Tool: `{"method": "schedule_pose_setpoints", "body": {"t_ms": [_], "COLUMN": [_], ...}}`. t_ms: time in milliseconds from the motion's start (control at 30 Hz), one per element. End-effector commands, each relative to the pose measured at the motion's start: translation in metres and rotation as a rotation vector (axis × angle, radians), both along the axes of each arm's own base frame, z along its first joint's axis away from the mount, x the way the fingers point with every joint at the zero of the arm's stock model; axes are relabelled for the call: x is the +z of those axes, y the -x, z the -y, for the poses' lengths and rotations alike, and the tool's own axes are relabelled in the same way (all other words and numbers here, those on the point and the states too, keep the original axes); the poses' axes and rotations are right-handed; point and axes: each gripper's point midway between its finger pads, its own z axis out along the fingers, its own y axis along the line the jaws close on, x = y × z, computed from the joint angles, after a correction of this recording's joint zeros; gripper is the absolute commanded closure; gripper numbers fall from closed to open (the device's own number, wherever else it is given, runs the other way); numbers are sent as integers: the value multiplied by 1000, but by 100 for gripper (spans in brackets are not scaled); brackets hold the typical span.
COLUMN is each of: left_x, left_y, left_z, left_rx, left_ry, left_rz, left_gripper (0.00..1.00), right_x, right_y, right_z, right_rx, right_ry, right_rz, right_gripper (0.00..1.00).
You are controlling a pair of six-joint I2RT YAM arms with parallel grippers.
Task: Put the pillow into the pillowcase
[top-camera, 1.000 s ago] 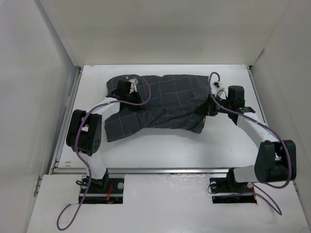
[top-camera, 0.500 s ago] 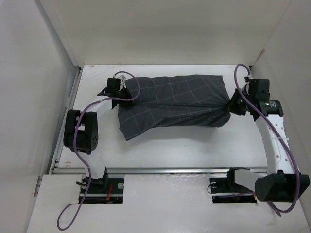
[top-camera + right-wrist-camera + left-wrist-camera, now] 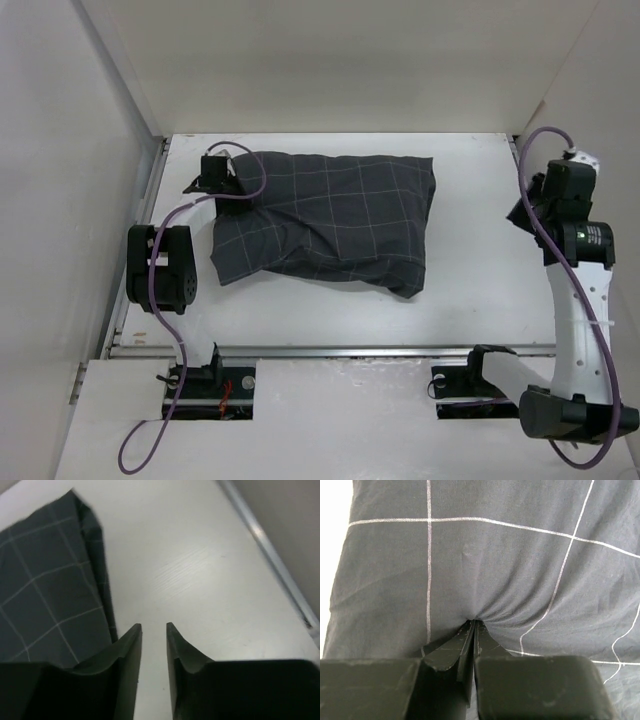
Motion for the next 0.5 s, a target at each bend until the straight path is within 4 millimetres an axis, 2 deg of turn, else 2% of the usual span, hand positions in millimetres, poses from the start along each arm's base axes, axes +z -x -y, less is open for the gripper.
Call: {"method": "schedule_pose_setpoints", "body": {"t_ms": [0,33,67,100,133,167,200,233,267,367,433,467], "left_x": [-15,-7,6,17,39,49,59,69,80,92,89,85], "left_y": [16,11,6,1,-8,-10,-11,-12,-16,-12,-6,-5], "left_z": [-38,-35,-32,-29,-27,-18,-15,-4,2,27,40,43], "left_rx": [74,66,57,47,50,33,30,-1,-11,-93,-142,-154], "left_ry": [-144,-131,-116,-102,-86,-85,-91,-97,-94,-50,-11,1], "left_rz": [-101,-85,-53,-26,28,47,62,83,105,135,139,137], "left_gripper": [100,100,100,96,90,88,82,78,75,65,63,62], "right_x": [-24,-28,-41,-49,-56,-75,-82,-88,-92,-111,-115,-131], "right_y": [-35,-38,-45,-50,-54,-54,-68,-72,-76,-91,-101,-103], "right_z": [-57,-86,-95,-102,-108,-116,-117,-121,-127,-136,-139,-144], "right_rx": [385,538,590,625,659,681,686,701,728,775,786,793], "right_ry": [-93,-174,-200,-230,-249,-303,-322,-343,-373,-424,-420,-449], "right_rz": [36,66,91,104,114,97,114,118,124,108,114,70], "right_gripper": [66,52,52,52,52,52,52,52,47,36,28,26]}}
